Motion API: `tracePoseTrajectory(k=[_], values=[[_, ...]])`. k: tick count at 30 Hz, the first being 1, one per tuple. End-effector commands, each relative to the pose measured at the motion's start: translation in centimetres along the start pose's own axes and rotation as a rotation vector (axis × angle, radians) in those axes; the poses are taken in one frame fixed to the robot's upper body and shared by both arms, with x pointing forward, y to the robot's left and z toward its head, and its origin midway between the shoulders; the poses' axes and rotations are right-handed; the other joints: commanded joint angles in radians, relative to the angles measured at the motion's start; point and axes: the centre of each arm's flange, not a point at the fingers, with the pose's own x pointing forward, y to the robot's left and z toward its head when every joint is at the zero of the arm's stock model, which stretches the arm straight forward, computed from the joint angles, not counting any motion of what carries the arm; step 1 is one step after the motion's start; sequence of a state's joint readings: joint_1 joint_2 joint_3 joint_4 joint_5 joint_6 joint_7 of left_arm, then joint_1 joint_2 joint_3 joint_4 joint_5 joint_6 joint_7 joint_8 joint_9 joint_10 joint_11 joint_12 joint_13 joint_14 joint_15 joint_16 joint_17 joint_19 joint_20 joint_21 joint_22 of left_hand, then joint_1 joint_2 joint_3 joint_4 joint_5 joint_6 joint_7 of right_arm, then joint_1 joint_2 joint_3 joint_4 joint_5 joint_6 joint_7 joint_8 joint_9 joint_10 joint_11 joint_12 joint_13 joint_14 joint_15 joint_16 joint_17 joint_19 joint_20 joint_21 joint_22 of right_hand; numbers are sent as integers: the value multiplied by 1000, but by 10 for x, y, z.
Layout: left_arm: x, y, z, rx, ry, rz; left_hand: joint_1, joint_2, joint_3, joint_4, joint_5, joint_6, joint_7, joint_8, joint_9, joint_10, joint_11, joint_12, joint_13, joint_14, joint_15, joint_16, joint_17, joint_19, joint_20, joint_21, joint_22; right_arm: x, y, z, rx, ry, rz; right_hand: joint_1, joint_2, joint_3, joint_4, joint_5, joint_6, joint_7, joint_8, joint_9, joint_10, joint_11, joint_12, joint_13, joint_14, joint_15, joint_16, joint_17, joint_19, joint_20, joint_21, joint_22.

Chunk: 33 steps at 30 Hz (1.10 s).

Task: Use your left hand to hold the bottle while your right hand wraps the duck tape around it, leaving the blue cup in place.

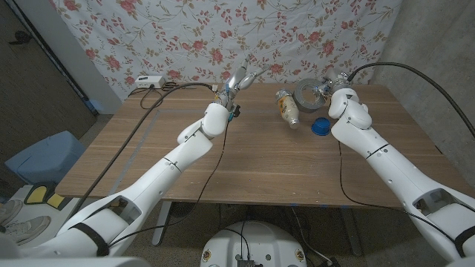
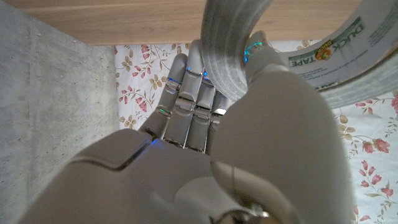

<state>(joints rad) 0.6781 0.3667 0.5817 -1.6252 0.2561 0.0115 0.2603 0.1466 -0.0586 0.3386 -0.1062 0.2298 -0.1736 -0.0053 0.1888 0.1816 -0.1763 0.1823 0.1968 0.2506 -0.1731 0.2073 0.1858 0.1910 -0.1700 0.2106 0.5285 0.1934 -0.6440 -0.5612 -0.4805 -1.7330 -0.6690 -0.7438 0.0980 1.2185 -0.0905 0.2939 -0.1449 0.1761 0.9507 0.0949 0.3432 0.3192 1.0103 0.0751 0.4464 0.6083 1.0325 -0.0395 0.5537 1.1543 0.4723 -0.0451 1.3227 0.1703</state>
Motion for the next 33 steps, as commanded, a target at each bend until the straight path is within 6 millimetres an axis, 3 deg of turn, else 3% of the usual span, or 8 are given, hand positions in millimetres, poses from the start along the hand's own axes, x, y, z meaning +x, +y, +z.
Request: tracePoseTrajectory(k=[1,15,27,30,31,32,33], values=[[-5,2,2,6,-2,-2,-2,6,-2,0,5,-228,9,5,2,-221,12,8,-1,-228,2,7,0,-399,4,-1,1,12,8,-2,-60,21,180,130,134,68,-18,8,111,-107,-1,3,82,-80,1,19,119,-184,-6,-4,13,-15,3,3],[-13,5,8,6,-12,2,-5,5,-8,2,6,-213,18,9,2,-217,14,11,-6,-226,1,9,0,-396,4,-5,2,21,22,1,-126,32,324,132,142,62,-13,5,100,-115,-9,9,62,-82,-7,26,112,-184,-12,-17,15,-23,-2,2],[-20,6,12,10,-18,5,-6,5,-12,3,7,-201,22,12,2,-213,18,15,-10,-223,1,11,0,-391,4,-8,3,24,38,0,-143,41,376,128,161,53,-5,3,69,-130,-26,19,35,-86,-19,32,88,-184,-25,-32,-13,-25,-16,3],[-21,6,13,11,-21,5,-7,6,-12,3,7,-201,21,12,2,-213,18,15,-11,-223,1,11,0,-391,4,-8,3,24,39,-1,-157,50,389,130,170,53,-4,5,53,-130,-37,19,15,-86,-34,24,63,-185,-42,-46,-27,-20,-22,2],[-22,6,13,10,-22,6,-7,6,-12,3,7,-201,21,12,2,-213,18,15,-11,-223,1,11,0,-391,4,-8,3,24,40,-1,-163,59,394,123,179,52,0,6,37,-132,-47,18,-11,-73,-51,15,39,-186,-62,-61,-46,-12,-32,2],[-22,7,13,6,-25,5,-7,6,-13,3,7,-201,21,12,2,-213,18,15,-11,-223,1,11,0,-390,4,-8,3,24,40,-1,-172,59,400,119,181,55,0,7,18,-132,-58,17,-20,-74,-60,8,3,-186,-88,-77,-51,-7,-37,1],[-22,7,14,4,-27,7,-7,6,-13,3,7,-200,21,12,2,-213,19,15,-11,-222,1,12,0,-390,4,-9,3,24,40,-1,-178,65,403,101,189,66,6,9,-13,-143,-80,14,-61,-77,-87,-10,-72,-183,-156,-127,-69,5,-51,0]])
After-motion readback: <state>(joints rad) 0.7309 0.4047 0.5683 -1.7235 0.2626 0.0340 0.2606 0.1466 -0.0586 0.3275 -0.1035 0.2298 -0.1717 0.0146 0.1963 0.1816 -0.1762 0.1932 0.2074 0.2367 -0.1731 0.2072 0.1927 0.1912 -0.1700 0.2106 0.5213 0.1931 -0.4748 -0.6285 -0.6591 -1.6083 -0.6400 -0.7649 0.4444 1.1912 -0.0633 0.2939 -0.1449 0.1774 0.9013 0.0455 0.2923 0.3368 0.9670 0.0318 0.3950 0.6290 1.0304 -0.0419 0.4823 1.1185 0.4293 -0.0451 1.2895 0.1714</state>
